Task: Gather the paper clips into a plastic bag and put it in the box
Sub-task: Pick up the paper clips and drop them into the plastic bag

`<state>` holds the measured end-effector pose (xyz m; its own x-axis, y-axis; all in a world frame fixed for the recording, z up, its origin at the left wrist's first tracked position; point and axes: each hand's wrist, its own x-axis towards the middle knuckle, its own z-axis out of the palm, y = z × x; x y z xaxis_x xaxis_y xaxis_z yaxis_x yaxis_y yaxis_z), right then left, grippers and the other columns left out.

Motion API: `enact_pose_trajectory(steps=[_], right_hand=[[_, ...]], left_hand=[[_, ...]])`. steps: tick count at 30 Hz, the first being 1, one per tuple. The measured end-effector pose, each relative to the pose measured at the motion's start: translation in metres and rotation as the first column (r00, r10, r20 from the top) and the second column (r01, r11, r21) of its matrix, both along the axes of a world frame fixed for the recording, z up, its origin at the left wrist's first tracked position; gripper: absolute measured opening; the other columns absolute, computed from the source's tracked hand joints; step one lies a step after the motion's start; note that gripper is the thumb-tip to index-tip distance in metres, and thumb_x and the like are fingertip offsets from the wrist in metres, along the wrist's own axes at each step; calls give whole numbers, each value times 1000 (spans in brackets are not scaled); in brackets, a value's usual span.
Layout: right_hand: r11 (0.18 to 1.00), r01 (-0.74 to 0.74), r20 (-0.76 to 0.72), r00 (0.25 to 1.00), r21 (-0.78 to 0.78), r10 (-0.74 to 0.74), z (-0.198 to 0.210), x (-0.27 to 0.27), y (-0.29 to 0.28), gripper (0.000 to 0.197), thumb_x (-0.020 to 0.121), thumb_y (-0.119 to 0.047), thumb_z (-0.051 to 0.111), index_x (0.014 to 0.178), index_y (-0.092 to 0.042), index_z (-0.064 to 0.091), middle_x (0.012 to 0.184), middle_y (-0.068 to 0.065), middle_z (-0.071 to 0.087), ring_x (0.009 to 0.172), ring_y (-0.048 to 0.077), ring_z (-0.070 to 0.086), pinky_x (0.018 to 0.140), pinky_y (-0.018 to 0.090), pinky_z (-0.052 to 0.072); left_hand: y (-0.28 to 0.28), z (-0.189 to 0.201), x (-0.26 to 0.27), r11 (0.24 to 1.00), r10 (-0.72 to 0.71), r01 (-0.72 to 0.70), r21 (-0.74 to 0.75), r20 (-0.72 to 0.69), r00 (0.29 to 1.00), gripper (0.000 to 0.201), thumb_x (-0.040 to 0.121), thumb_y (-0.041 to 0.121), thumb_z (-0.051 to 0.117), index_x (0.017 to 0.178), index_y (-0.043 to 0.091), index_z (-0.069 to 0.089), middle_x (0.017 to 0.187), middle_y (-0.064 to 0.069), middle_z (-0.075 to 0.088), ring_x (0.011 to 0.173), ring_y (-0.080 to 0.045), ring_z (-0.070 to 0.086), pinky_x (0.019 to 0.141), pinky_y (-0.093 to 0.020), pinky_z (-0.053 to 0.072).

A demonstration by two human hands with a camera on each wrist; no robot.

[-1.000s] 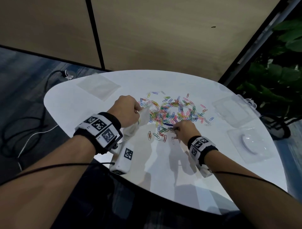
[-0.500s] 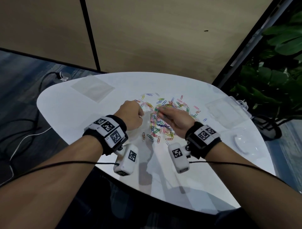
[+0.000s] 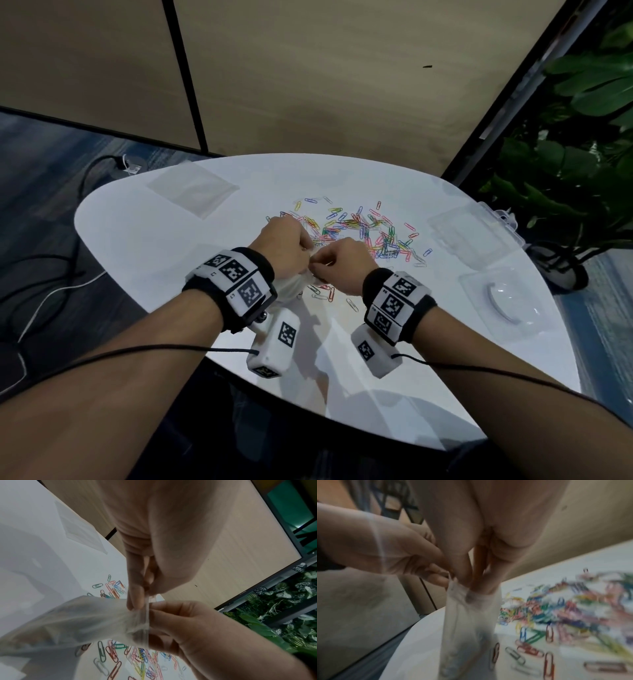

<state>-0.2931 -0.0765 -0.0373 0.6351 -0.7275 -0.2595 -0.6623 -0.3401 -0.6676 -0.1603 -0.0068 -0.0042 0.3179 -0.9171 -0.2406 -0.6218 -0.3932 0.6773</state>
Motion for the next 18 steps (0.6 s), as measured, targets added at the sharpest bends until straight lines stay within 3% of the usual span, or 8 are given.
enact_pose_trajectory(steps=[1,3,6,8,10,13,15,18], right_hand=[[994,-96,-49,994,-49,93,5,-1,0,16,89,-18,63,85,-14,78,65,-3,63,56,8,54,55,17,41],[988,-157,-26,987,-11,156,13,-3,-4,19,91,-19,61,87,-12,78,63,-5,64,56,9,58,57,19,47],[972,11,237,969,236,-69,14,-10,-19,13,90,-16,67,96,-11,77,84,4,77,69,18,73,69,32,61],[973,124,249,953,197,-172,10,-22,-34,14,89,-14,69,101,-11,75,97,10,76,70,19,71,69,36,61],[988,149,-22,989,30,-149,1,-40,-49,38,84,-20,75,121,-16,66,120,10,68,90,22,71,82,42,60],[997,61,-547,833,-50,-78,-28,-71,-59,102,68,-41,85,151,-21,29,155,15,29,135,32,44,110,47,40],[999,41,-571,819,-19,-45,-52,-80,-55,121,60,-47,89,154,-22,18,153,15,22,133,33,43,108,45,42],[997,8,-418,908,-75,-39,-74,-74,-46,108,64,-40,89,151,-18,28,140,13,35,117,29,53,102,38,47]], left_hand=[[1,1,0,1000,1,-1,-3,9,1000,25,83,1,61,101,9,76,95,-10,75,96,-23,72,95,-36,56],[1,2,2,1000,8,-8,-9,24,1000,27,83,1,63,106,8,75,94,-10,75,96,-23,71,95,-35,55],[1,3,9,1000,27,-27,-9,19,999,26,83,0,62,104,7,75,83,-5,73,87,-22,73,89,-35,58],[2,4,14,999,34,-33,-14,22,999,27,83,-1,60,104,6,76,92,-8,75,87,-24,73,88,-36,59],[4,6,17,999,39,-38,-17,24,999,27,84,-1,59,105,5,76,97,-11,75,89,-26,73,87,-37,59],[6,8,22,999,34,-33,-10,43,999,27,84,-1,58,104,6,76,92,-10,76,85,-25,74,84,-35,60],[7,9,26,999,34,-34,2,55,998,28,84,0,57,101,8,77,90,-9,77,80,-23,75,80,-32,60],[10,10,31,999,50,-50,5,72,996,29,83,1,57,103,9,77,90,-6,74,83,-23,73,79,-28,58]])
